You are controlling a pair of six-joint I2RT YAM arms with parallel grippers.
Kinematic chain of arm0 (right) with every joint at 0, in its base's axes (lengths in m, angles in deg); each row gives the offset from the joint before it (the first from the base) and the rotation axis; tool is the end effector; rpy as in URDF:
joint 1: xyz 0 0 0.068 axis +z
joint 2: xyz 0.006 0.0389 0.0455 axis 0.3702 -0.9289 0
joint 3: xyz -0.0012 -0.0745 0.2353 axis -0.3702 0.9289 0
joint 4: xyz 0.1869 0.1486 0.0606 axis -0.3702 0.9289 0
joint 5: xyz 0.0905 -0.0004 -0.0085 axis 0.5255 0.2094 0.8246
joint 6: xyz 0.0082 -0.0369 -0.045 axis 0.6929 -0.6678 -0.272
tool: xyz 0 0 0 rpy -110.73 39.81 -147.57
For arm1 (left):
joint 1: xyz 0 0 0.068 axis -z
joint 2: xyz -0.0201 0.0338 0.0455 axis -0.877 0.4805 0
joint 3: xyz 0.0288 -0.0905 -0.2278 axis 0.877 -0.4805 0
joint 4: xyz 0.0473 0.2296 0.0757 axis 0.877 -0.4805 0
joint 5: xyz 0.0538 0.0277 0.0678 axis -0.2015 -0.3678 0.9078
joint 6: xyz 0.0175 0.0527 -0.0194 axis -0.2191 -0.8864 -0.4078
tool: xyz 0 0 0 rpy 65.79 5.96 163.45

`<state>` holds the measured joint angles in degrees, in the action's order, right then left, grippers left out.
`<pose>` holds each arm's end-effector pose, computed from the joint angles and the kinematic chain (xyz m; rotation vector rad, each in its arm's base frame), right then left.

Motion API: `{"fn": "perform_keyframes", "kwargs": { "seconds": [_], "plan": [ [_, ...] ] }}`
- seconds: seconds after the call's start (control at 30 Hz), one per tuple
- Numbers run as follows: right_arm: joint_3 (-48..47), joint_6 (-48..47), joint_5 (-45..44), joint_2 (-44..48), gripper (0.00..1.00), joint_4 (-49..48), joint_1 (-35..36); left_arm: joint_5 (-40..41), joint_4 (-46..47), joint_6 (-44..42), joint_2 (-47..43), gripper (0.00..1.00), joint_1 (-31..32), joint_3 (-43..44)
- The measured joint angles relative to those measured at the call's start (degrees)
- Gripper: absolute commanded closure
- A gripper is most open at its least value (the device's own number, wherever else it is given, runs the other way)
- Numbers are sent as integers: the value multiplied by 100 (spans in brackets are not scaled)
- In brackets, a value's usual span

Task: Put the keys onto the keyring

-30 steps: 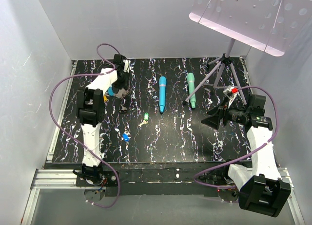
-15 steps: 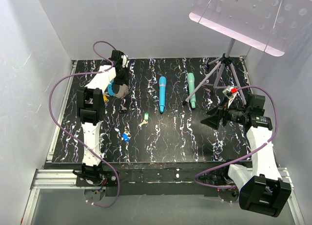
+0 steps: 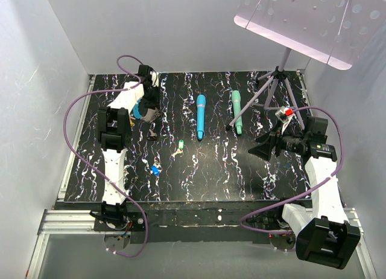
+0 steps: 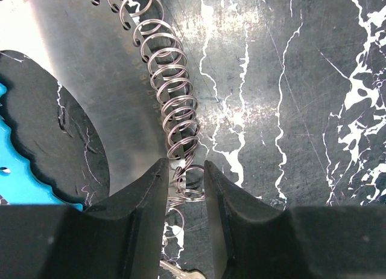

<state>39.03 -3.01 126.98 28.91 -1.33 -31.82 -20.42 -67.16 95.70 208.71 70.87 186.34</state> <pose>0.1874 0.0062 0.2624 -0.6987 1.8500 0.9714 0.4651 -0.0837 0.1614 0.1200 2.7084 -0.2445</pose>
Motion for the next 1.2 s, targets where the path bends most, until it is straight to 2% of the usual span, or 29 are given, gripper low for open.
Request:
{"fn": "perform_keyframes", "kwargs": {
  "seconds": [0.2, 0.37, 0.97, 1.1, 1.2],
  "plan": [
    [0, -13, 0, 0, 12, -2, 4, -81, -13, -52, 0, 75, -22, 37],
    [0, -17, 0, 0, 12, 0, 4, -131, -24, -94, 0, 82, -26, 35],
    [0, -59, 0, 0, 12, 0, 9, -166, -122, -205, 0, 80, -26, 35],
    [0, -66, 0, 0, 12, 0, 11, -114, -103, -245, -7, 73, -26, 15],
    [0, -70, 0, 0, 12, 2, 11, -70, 157, -254, -199, 60, -26, -352]
  ]
}}
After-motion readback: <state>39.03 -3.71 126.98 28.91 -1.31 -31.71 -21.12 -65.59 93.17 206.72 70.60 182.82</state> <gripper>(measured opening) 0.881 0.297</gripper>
